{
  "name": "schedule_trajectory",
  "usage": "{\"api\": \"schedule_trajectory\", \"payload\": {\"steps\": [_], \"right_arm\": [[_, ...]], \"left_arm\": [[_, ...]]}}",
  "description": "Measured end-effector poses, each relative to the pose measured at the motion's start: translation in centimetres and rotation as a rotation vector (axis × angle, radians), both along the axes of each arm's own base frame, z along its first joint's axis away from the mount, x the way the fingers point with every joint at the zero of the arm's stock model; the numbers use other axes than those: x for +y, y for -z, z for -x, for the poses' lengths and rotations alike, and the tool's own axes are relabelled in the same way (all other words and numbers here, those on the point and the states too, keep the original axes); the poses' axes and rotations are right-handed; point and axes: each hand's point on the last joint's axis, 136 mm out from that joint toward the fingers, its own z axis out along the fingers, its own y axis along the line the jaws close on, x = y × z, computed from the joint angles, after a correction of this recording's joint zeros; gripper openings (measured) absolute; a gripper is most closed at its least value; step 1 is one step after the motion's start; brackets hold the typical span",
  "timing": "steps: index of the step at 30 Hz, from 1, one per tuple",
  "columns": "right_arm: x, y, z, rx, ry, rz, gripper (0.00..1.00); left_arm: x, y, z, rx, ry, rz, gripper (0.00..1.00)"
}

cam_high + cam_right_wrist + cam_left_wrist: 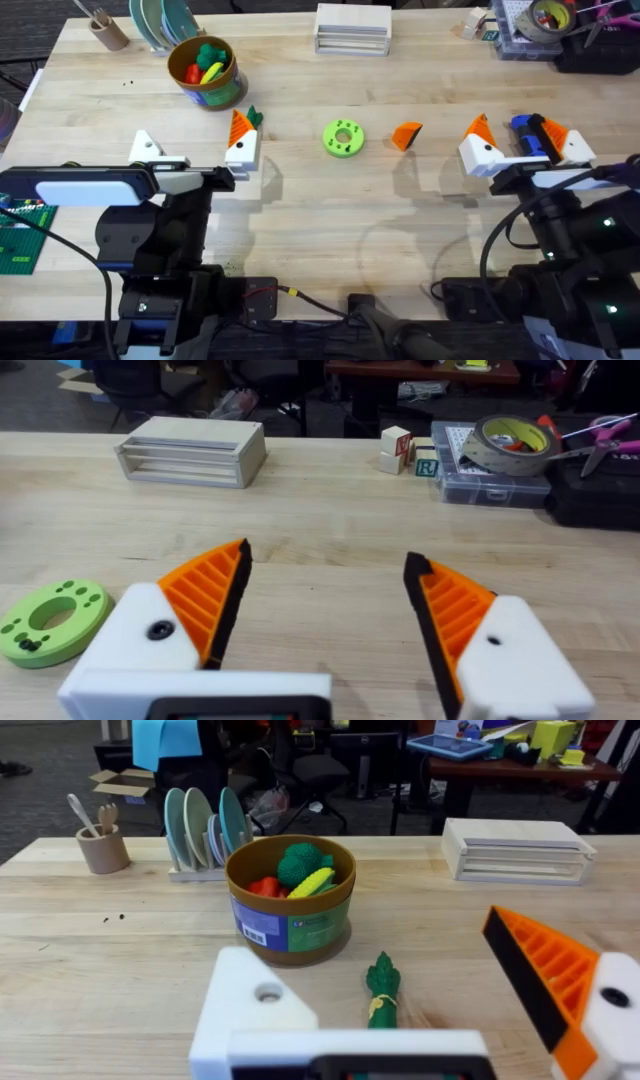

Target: Pick up the gripper from the table and insert it into the empty holder that is missing its gripper. Then pick up a screw, insert it into the mounting hole, and use the screwdriver to tighten it. Finally, clean up the table by picking up the vegetable and placing it into the bucket.

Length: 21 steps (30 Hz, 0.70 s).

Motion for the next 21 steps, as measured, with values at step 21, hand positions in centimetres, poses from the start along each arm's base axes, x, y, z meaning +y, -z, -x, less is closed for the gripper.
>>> {"api": "schedule_trajectory", "payload": {"steps": [21], "right_arm": [[0.5, -0.5, 0.2, 0.006, -0.029, -0.019, 0.992]], "left_arm": [[-0.4, -1.2, 0.3, -0.009, 0.026, 0.001, 0.993]]}}
